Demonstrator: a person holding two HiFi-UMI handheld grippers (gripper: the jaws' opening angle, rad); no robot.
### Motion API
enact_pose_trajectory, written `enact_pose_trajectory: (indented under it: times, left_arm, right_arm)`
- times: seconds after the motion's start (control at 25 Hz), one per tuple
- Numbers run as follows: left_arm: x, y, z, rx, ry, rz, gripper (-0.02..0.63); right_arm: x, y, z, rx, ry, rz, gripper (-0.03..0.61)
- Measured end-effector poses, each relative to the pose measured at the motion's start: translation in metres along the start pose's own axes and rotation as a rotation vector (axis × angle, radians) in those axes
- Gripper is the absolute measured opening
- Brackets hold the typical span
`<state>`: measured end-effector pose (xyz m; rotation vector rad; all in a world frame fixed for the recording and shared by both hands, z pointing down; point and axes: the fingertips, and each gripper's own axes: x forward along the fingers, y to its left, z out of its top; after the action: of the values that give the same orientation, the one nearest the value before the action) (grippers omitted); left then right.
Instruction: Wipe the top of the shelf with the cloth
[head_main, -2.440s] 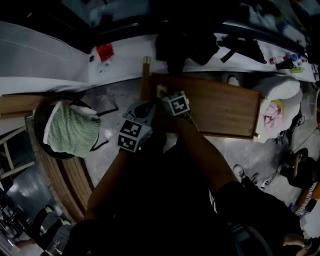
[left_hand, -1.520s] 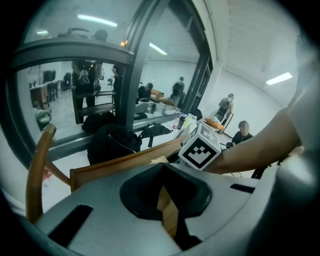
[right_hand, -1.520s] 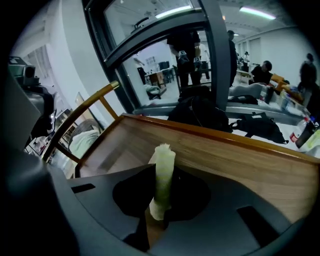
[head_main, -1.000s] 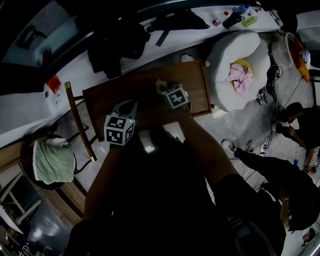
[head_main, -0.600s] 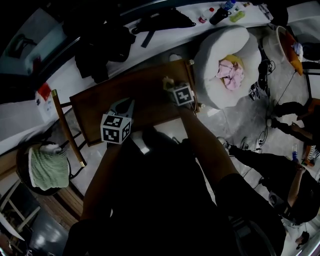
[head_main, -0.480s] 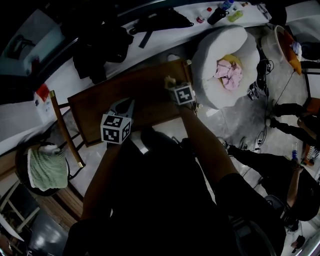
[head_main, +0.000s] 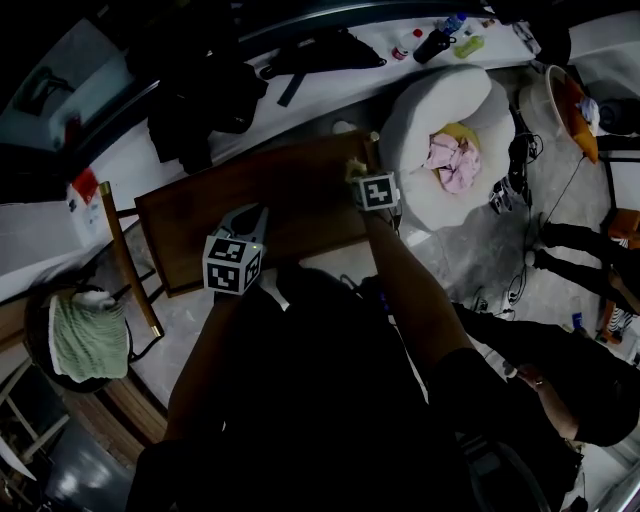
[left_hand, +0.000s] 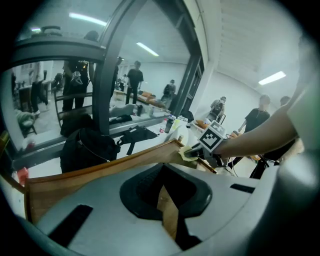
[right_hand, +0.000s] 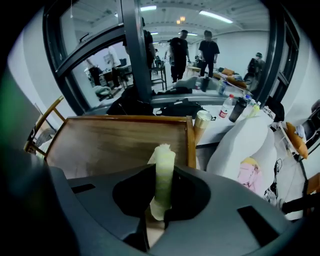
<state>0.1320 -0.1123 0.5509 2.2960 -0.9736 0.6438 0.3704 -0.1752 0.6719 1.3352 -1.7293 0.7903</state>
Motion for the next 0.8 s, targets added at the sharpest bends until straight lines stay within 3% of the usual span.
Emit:
enact_pose_trajectory:
  times: [0.24, 0.44, 0.6, 0.8]
  left_arm:
    - [-0.010, 0.010, -0.009, -0.004, 0.002, 0.003, 0.006]
    - [-0.030, 0.031, -0.011, -0.006, -0.013, 0.013, 0.006]
    - [-0.066, 0.053, -0.012, -0.010, -0.037, 0.041, 0.006]
    - [-0.123, 0.082, -0.020, -0.005, -0.044, 0.075, 0.006]
  right_arm:
    - [-0.003, -0.010, -0.003, 0.019, 0.000, -0.051, 0.046]
    - [-0.013, 0.011, 0.013, 0.014, -0.059, -0.038, 0.046]
    - [-0.022, 0.082, 0.035, 0.004, -0.124, 0.075, 0.046]
    - [-0.022, 0.225, 0.064, -0.074, -0.209, 0.292, 0.046]
